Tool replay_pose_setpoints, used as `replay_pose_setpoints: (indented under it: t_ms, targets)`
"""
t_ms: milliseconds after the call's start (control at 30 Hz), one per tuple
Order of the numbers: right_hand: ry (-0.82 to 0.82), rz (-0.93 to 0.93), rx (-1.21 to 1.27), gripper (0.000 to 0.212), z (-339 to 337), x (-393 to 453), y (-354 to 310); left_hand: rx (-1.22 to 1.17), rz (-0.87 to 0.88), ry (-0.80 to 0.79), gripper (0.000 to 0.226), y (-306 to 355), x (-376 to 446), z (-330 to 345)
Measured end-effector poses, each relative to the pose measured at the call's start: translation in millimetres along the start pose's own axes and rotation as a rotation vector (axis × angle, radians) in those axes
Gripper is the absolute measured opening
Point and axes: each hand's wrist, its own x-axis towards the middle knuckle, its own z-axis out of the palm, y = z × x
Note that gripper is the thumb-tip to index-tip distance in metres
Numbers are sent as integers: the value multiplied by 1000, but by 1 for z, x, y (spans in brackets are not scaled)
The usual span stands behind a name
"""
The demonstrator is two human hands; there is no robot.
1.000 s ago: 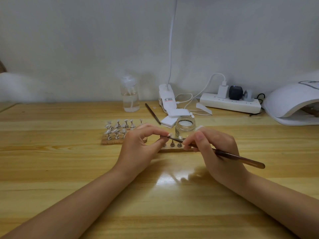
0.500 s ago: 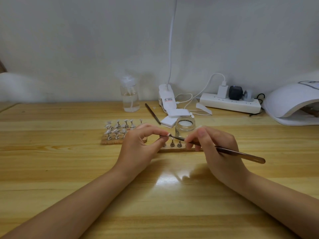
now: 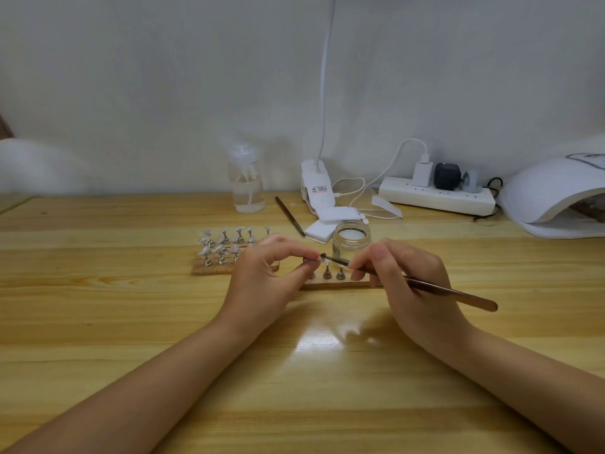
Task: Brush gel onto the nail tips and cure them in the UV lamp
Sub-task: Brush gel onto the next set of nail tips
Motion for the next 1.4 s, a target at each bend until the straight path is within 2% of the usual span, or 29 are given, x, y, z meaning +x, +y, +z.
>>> replay_pose_setpoints:
  t_ms: [200, 367, 700, 900, 1033, 1233, 1400]
  targets:
    - [-19, -14, 67, 36, -1, -1, 0, 5, -1, 7, 25, 0, 0, 1]
    - [31, 13, 32, 36, -2, 0, 2, 4, -9, -2, 21, 1, 0, 0]
    - [-25, -29, 31, 35, 0, 0, 0, 11, -9, -3, 26, 2, 0, 0]
    - [34, 5, 29, 37, -2, 0, 1, 12, -22, -4, 24, 1, 0, 0]
    - [8, 27, 10, 35, -1, 0, 1, 6, -40, -3, 22, 2, 0, 0]
    - [-21, 5, 107, 35, -1, -1, 1, 4, -45, 4, 22, 3, 0, 0]
    - [41, 45, 83, 35, -2, -1, 1, -11, -57, -9, 20, 4, 0, 0]
